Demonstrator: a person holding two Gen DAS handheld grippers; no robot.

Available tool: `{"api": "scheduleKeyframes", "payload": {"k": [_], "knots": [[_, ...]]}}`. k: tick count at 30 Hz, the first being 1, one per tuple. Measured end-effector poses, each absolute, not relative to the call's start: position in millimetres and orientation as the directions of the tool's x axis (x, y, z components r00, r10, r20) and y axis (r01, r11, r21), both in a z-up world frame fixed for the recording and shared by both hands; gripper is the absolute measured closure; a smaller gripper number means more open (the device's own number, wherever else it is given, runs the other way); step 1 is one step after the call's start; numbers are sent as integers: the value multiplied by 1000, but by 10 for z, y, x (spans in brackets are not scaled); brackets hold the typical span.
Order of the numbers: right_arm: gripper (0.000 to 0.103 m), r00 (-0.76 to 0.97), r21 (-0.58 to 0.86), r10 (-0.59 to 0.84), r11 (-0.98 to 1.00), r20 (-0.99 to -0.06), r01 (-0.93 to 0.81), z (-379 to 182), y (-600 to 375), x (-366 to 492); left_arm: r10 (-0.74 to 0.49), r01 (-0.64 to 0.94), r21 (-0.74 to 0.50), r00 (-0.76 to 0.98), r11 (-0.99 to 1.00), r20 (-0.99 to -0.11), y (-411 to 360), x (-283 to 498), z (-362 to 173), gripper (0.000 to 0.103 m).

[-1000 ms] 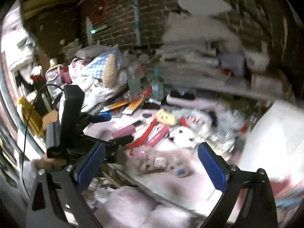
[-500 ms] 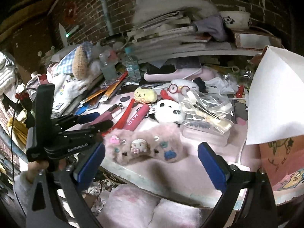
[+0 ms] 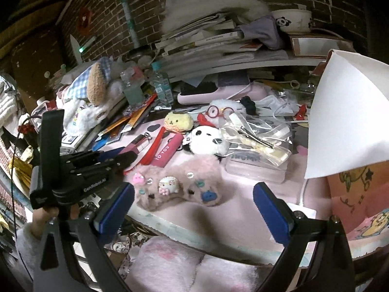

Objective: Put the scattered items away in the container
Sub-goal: 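Grasp the pink lipstick tube with the left gripper, then carry the lipstick tube into the box and open the left gripper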

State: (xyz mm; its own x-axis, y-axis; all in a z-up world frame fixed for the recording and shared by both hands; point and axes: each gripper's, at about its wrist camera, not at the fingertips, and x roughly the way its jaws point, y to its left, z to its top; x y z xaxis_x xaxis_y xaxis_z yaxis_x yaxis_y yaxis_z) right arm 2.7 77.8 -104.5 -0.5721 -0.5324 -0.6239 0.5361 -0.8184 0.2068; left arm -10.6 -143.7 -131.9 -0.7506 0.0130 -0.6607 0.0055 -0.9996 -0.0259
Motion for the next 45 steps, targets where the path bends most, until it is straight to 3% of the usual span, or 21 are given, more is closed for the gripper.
{"api": "scheduleKeyframes", "payload": {"k": [5,8,13,30,38,45], "knots": [[5,-575,218,-527,-826,-626,519,-1052,819,-5,16,-4,-19,-755,-1000,-656,-1404,-130,-1210,90],[5,-575,229,-531,-827,-622,514,-1051,840,-14,-48,24,45,-733,-999,-679,-1361,-197,-1247,90],[5,-572,235,-535,-824,-622,515,-1056,845,-5,-9,14,-1,-723,-1000,-691,-1383,-201,-1360,90],[5,-564,255,-541,-823,-624,507,-1074,853,-11,-40,22,35,-713,-999,-700,-1316,-292,-1285,90],[5,-567,257,-537,-827,-625,500,-1096,874,-42,4,-29,29,-775,-999,-632,-1209,-324,-746,90],[5,-620,213,-489,-859,-613,466,-1132,921,-65,220,-277,10,-785,-961,-579,-581,-522,48,90]]}}
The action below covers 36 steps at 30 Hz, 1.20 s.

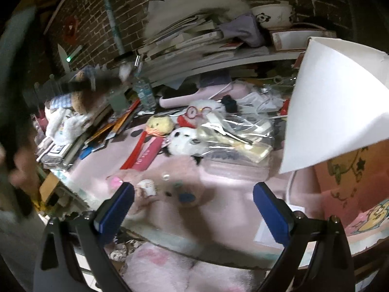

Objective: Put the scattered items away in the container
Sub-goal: 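Carry the lipstick tube into the box and open the left gripper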

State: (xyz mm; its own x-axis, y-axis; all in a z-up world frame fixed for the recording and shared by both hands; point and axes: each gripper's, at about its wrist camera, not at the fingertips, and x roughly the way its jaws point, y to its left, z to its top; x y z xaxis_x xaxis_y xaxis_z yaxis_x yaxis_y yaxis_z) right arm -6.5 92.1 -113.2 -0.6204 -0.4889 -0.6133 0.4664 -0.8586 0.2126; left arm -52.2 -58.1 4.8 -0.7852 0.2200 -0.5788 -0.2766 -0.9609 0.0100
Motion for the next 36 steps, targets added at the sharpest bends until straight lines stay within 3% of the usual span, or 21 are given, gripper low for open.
{"api": "scheduleKeyframes", "payload": {"k": [6,10,14,21,30,32,33,34,36], "knots": [[5,-627,242,-462,-881,-628,406,-1150,1045,-159,412,-541,15,-658,-841,-630,313,-837,390,90],[5,-624,250,-465,-880,-628,405,-1147,1077,-156,469,-689,7,-502,-725,-726,945,-1045,391,90],[5,-616,268,-478,-874,-626,405,-1150,1090,-144,407,-753,18,-375,-658,-833,1505,-1219,168,90],[5,-609,287,-495,-865,-620,411,-1168,1101,-127,238,-782,65,-266,-620,-934,2072,-1442,-316,90],[5,-602,329,-516,-856,-610,399,-1204,1143,-147,146,-783,95,-232,-615,-962,2163,-1579,-517,88],[5,-603,323,-511,-858,-612,400,-1210,1131,-145,144,-773,102,-243,-626,-959,2145,-1604,-486,66],[5,-602,323,-511,-858,-613,400,-1217,1130,-146,156,-772,101,-252,-627,-955,2133,-1606,-449,42],[5,-601,324,-512,-858,-614,400,-1222,1129,-146,169,-765,110,-277,-634,-946,2114,-1604,-390,32],[5,-604,322,-511,-858,-611,400,-1223,1139,-137,198,-760,124,-318,-638,-927,2063,-1574,-248,31]]}}
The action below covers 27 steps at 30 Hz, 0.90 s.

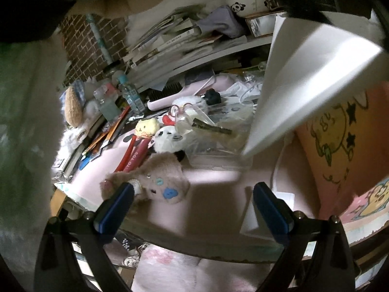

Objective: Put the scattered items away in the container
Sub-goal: 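Withdraw the open left gripper from the box over the desk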

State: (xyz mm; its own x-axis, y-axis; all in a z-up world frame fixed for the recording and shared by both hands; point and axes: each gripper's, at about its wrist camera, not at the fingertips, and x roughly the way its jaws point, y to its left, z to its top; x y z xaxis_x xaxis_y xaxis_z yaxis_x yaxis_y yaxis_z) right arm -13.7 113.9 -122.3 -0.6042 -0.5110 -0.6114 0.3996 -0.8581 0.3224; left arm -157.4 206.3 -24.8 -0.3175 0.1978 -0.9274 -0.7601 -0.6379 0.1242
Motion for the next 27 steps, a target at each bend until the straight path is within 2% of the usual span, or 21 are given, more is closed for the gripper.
{"api": "scheduleKeyframes", "payload": {"k": [3,6,10,13,19,20,24,27], "knots": [[5,-607,318,-509,-859,-610,401,-1224,1143,-130,251,-747,135,-380,-651,-891,1933,-1445,-7,17],[5,-619,303,-499,-865,-606,401,-1231,1148,-113,312,-727,171,-479,-665,-820,1718,-1201,329,15],[5,-650,275,-484,-873,-585,402,-1249,1175,-38,375,-648,235,-657,-725,-655,1354,-812,680,3],[5,-695,247,-466,-883,-547,398,-1249,1221,67,290,-493,287,-794,-822,-534,918,-589,749,3],[6,-809,113,-363,-929,-463,352,-1179,1263,282,108,-244,274,-896,-930,-430,104,-64,474,3],[9,-818,97,-351,-933,-457,346,-1177,1265,300,87,-214,265,-902,-940,-422,11,-7,388,3],[39,-825,28,-299,-945,-479,326,-1256,1224,302,20,-108,201,-917,-974,-398,-365,152,66,3],[47,-816,25,-276,-952,-508,306,-1374,1236,273,42,-106,135,-911,-985,-411,-554,231,-169,3]]}}
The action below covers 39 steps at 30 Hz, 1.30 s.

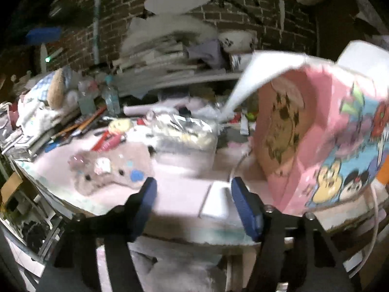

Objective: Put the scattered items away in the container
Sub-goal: 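Withdraw the open left gripper from the box over the desk, then grasp the white cabled adapter with the right gripper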

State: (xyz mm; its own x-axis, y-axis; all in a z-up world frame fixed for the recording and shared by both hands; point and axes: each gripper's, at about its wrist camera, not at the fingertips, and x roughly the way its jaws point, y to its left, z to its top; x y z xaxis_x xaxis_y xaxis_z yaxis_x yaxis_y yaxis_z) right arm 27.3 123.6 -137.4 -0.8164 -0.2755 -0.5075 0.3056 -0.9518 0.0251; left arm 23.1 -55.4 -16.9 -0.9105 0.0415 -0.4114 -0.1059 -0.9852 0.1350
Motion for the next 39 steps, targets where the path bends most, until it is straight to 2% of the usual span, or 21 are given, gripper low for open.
{"api": "scheduleKeyframes", "payload": {"k": [6,10,13,15,19,22,24,26,31,39], "knots": [[62,-853,-20,-217,-966,-475,257,-1444,1295,309,83,-146,111,-894,-983,-440,-554,320,-425,3],[62,-871,-79,-158,-973,-464,218,-1471,1290,296,100,-162,103,-890,-981,-445,-532,311,-461,3],[60,-863,-54,-147,-979,-482,197,-1469,1347,258,113,-171,93,-889,-981,-443,-525,308,-462,3],[55,-858,-47,-131,-983,-496,178,-1489,1394,237,118,-175,91,-889,-980,-442,-514,305,-468,3],[55,-858,-29,-140,-984,-495,178,-1516,1445,250,120,-180,89,-882,-980,-456,-483,275,-506,3],[57,-862,-41,-141,-982,-486,183,-1523,1417,252,118,-183,94,-873,-979,-473,-451,258,-568,3],[63,-859,-28,-159,-980,-487,197,-1525,1411,243,113,-181,94,-866,-979,-488,-436,246,-623,3],[64,-865,-51,-154,-978,-477,202,-1526,1367,254,106,-176,94,-859,-980,-502,-441,238,-681,3],[66,-853,-8,-190,-975,-486,222,-1513,1372,233,106,-168,68,-839,-984,-533,-506,220,-790,3],[66,-859,-20,-206,-970,-468,243,-1476,1276,283,111,-160,47,-839,-986,-533,-579,222,-804,3]]}}
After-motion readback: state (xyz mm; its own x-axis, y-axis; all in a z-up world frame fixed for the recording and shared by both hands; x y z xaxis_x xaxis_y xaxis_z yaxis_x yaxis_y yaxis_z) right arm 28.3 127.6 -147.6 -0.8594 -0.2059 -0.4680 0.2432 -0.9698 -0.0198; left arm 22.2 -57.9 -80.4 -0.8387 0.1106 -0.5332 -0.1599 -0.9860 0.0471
